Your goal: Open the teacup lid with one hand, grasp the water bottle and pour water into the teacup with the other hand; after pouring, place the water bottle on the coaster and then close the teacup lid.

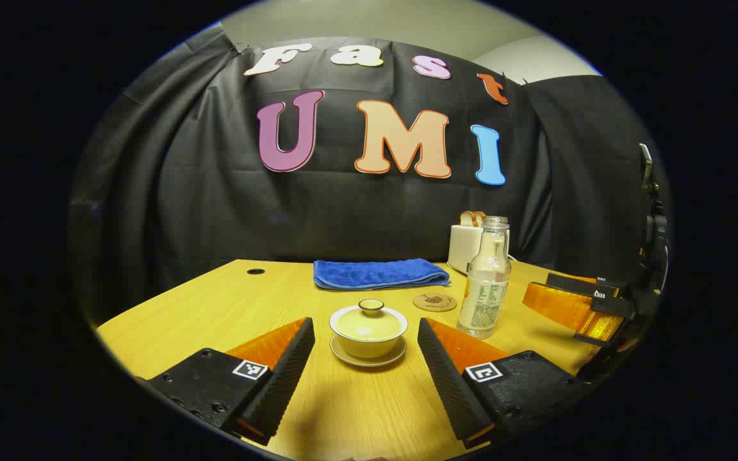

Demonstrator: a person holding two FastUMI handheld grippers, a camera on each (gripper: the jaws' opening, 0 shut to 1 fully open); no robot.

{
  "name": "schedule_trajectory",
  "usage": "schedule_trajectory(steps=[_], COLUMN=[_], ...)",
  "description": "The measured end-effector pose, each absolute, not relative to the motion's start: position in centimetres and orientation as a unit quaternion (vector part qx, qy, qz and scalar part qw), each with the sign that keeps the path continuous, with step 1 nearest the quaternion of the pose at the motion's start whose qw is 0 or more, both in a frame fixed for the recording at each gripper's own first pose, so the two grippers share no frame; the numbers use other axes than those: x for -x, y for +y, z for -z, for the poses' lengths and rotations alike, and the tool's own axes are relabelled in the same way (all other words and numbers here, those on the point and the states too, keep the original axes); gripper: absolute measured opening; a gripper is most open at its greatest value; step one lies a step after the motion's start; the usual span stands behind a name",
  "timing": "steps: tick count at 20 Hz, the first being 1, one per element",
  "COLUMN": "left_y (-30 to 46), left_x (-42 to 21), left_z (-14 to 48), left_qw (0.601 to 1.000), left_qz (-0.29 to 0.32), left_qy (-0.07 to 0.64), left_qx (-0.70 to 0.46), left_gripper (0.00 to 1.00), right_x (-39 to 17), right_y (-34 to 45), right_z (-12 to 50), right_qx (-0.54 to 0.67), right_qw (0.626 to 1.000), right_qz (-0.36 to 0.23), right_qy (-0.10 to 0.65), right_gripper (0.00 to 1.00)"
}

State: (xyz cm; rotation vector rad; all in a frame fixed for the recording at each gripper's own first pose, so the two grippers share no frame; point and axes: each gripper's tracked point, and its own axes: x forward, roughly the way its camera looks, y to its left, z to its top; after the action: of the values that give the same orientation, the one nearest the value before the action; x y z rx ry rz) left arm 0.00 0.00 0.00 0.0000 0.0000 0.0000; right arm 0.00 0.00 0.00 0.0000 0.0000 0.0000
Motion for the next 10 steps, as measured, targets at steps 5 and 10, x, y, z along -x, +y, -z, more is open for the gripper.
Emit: schedule_trajectory(steps=[5,10], left_y=[-0.29,-0.07], left_x=[0.04,0.2], left_z=[-0.4,-0.86], left_qw=[1.0,0.999], left_qz=[-0.004,-0.009], left_qy=[-0.013,-0.029], left_qx=[-0.015,-0.017], left_gripper=[0.95,0.95], right_x=[0.2,0.33], right_y=[0.2,0.27], right_z=[0.01,0.05], right_qx=[0.01,0.016], right_qw=[1.0,1.0], right_qz=[0.005,0.008], right_qy=[0.0,0.0], right_gripper=[0.9,0.91])
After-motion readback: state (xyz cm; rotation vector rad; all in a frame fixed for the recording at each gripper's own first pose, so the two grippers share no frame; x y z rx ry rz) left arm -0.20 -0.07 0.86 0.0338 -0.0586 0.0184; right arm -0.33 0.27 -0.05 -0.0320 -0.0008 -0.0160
